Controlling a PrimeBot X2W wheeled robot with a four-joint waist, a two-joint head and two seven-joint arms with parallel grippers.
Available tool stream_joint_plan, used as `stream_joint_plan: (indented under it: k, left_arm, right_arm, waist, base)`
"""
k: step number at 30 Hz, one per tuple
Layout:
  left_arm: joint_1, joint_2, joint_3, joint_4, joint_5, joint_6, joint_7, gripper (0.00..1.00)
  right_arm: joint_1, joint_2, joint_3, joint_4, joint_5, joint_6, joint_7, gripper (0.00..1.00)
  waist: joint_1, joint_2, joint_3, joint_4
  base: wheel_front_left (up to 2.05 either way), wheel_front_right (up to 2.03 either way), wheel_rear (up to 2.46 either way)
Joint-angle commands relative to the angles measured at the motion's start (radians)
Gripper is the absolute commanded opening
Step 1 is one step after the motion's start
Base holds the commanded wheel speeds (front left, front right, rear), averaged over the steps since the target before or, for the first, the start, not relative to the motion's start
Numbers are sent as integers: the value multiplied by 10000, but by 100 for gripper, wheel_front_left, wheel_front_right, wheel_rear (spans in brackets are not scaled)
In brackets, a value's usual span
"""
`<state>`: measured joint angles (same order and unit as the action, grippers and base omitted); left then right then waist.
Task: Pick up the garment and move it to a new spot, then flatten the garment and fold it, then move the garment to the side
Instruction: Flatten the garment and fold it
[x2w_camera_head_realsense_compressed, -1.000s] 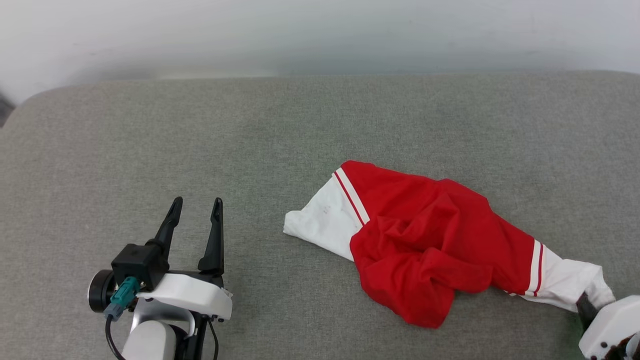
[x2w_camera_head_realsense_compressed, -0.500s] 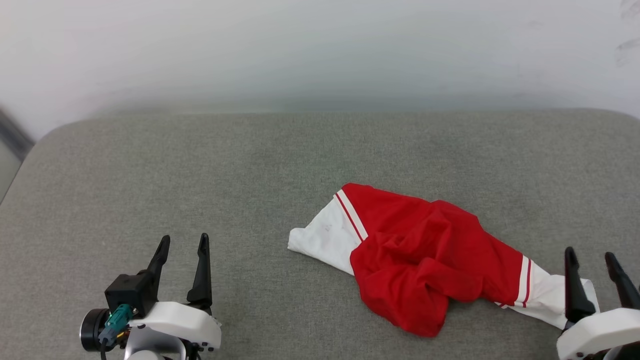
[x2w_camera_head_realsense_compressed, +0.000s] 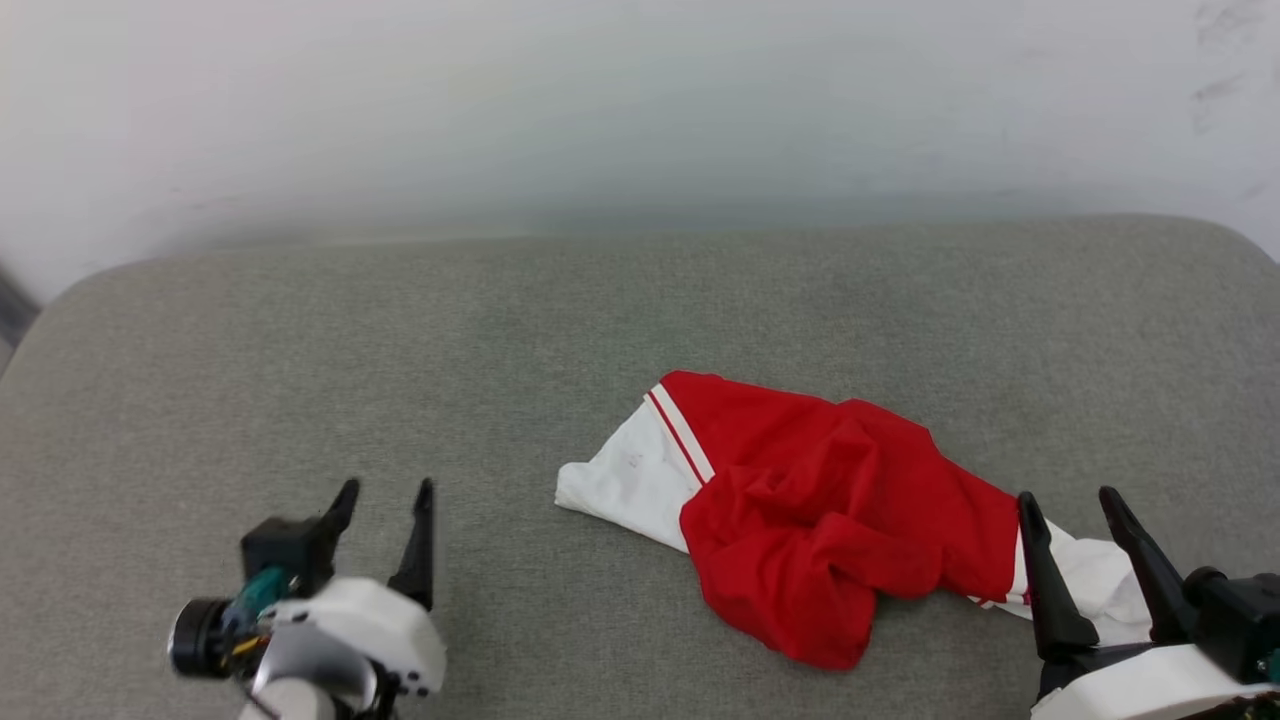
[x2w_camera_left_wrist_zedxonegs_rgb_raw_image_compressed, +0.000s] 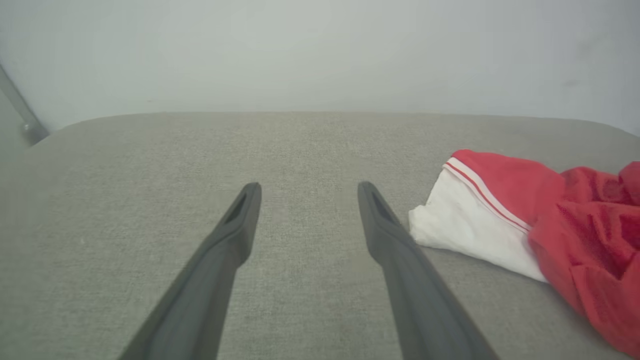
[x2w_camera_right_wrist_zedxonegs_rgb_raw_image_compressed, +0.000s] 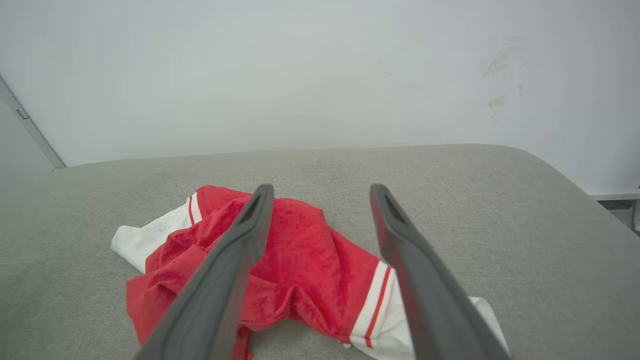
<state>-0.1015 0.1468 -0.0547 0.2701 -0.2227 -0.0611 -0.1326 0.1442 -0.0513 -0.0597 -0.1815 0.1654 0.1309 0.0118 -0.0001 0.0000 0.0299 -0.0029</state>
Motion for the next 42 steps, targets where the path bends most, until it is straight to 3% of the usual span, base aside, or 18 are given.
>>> stream_joint_plan:
  k: [1,8,21,22,23,25,26,31,36,42]
  left_arm:
    - [-355,21,-164,53,-4,-123,254,100]
    - [-2121,449,-1569,869,-513,-649,3054,100]
    - [-3976,1756,-4917,2368,-2496,-700,7465,100]
    - [-3927,1842,-5188,2470,-2703,-702,7876,95]
    - [-3884,1930,-5465,2492,-2868,-704,8161,73]
    - [-3896,2076,-5758,2460,-3119,-712,8420,15]
    - [-3897,2135,-5841,2443,-3233,-712,8466,0]
    - [-4033,2340,-5513,2196,-3117,-532,7258,0]
    - [-3913,2549,-4926,1749,-2968,90,5801,0]
    - [-3319,2786,-4428,585,-2975,676,4763,0]
  right_arm:
    - [35,14,66,-127,68,-3,31,100]
    - [-418,15,324,-395,63,-3,80,100]
    - [-1080,16,455,-29,422,-3,-380,100]
    - [-1102,16,439,14,452,-3,-407,100]
    - [-1120,16,434,61,488,-3,-435,100]
    - [-1174,17,421,133,522,-3,-468,100]
    - [-1193,17,422,179,614,-3,-470,100]
    - [-1226,15,266,463,970,-3,-427,100]
    - [-1169,12,-412,1115,1514,-3,-200,100]
    - [-1286,-124,-1687,2414,1957,-3,1216,100]
  waist:
    - [1,0,168,-141]
    - [1,0,1004,-641]
    - [1,0,2340,-1328]
    - [1,0,2367,-1335]
    - [1,0,2381,-1337]
    - [1,0,2403,-1338]
    - [1,0,2403,-1336]
    - [1,0,2306,-1269]
    - [1,0,2040,-1126]
    - [1,0,1747,-907]
  base:
    - [0,0,0]
    - [0,0,0]
    - [0,0,0]
    - [0,0,0]
    - [0,0,0]
    - [0,0,0]
    - [0,0,0]
    - [0,0,0]
    - [0,0,0]
    - [0,0,0]
